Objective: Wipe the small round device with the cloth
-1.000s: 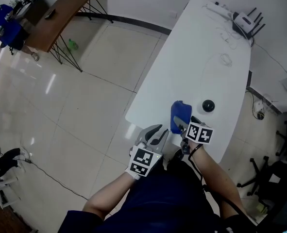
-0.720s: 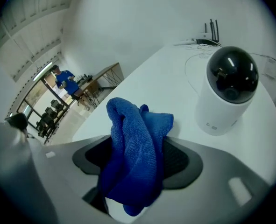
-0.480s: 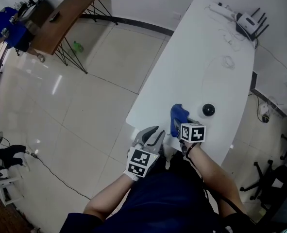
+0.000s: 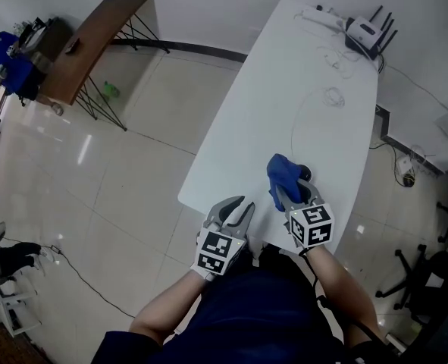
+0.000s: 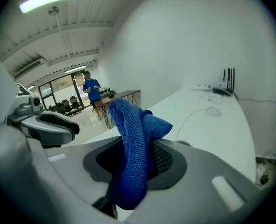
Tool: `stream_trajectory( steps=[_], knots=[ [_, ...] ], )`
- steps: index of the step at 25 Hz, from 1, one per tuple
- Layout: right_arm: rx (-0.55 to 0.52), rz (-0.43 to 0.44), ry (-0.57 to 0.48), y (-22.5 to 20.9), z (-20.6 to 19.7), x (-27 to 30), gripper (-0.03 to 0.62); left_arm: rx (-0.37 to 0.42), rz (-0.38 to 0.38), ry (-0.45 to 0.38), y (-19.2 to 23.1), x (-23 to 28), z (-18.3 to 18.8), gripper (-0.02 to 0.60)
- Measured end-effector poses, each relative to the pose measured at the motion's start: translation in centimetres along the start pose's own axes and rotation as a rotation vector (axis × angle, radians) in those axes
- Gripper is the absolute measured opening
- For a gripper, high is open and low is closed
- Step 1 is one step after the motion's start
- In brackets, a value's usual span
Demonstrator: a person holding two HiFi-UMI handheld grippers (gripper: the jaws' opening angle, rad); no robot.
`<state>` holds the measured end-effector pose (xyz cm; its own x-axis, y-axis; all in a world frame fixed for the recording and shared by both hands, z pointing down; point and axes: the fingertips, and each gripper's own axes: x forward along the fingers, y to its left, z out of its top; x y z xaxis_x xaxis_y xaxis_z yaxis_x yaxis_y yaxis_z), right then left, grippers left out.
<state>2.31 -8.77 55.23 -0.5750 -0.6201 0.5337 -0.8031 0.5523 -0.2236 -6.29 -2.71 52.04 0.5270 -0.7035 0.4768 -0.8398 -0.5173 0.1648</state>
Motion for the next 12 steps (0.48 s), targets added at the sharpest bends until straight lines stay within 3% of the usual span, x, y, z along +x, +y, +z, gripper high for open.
stream_trajectory(
  steps=[3,5,12],
  knots=[
    [0.008,-0.033,-0.079,-2.4,2.4,-2.3,0.137,0.019,-0.028,-0.003,-1.7,1.5,0.8,0.100],
    [0.087,-0.022,-0.112,-4.0,3.3,-3.5,0.137,0.029,-0.044,0.001,-2.8,2.4,1.2,0.100],
    [0.599,0.150,-0.157,-10.1,0.7,-5.0,0.137,0.060,-0.083,0.043,-5.8,6.1,1.6,0.100]
  ],
)
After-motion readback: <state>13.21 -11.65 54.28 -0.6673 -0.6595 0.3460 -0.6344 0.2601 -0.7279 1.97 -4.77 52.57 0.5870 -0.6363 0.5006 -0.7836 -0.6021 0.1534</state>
